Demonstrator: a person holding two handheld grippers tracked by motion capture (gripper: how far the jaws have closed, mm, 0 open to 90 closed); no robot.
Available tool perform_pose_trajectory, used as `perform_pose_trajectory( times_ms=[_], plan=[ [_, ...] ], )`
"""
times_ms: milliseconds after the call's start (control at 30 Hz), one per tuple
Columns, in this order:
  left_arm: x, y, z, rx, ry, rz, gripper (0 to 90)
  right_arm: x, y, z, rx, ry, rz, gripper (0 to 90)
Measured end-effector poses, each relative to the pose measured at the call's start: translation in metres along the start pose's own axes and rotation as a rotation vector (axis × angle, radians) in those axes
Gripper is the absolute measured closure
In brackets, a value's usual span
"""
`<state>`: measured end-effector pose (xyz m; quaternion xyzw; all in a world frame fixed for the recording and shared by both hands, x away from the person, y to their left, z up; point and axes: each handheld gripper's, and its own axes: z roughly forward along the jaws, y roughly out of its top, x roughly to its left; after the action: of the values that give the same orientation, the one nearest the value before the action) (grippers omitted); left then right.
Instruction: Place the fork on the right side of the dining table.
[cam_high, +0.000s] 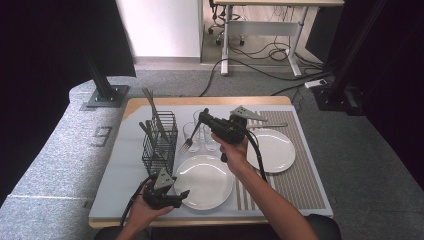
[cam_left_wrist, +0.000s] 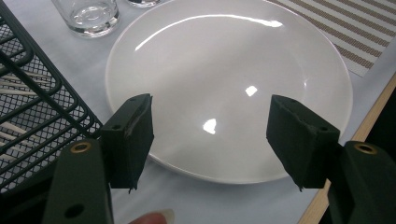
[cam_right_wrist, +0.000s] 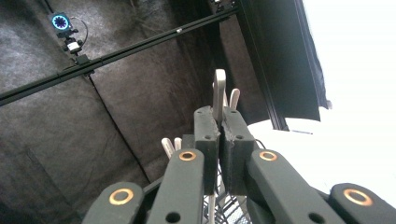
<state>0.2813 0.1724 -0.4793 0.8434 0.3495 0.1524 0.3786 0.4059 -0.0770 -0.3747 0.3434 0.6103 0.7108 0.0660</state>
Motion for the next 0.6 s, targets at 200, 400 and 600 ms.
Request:
perform_pose_trajectory(
  times_ms=[200,400,600],
  plan=[
    [0.0003,-0.0002,-0.0001,0.0,0.001,-0.001,32.0,-0.0027,-0.0033,-0.0023,0.002,-0.003,0.006,86.4],
    [0.0001,-0.0001,0.0001,0.002,0.001,-0.001,32.1,-0.0031,-0.0059,-0.0064,0.008,-0.012,-0.02,86.4],
    [0.0002,-0.0002,0.0,0.001,0.004,0.001,32.0,-0.0056,-0.0082,-0.0103,0.007,-0.014,-0.011,86.4]
  ],
)
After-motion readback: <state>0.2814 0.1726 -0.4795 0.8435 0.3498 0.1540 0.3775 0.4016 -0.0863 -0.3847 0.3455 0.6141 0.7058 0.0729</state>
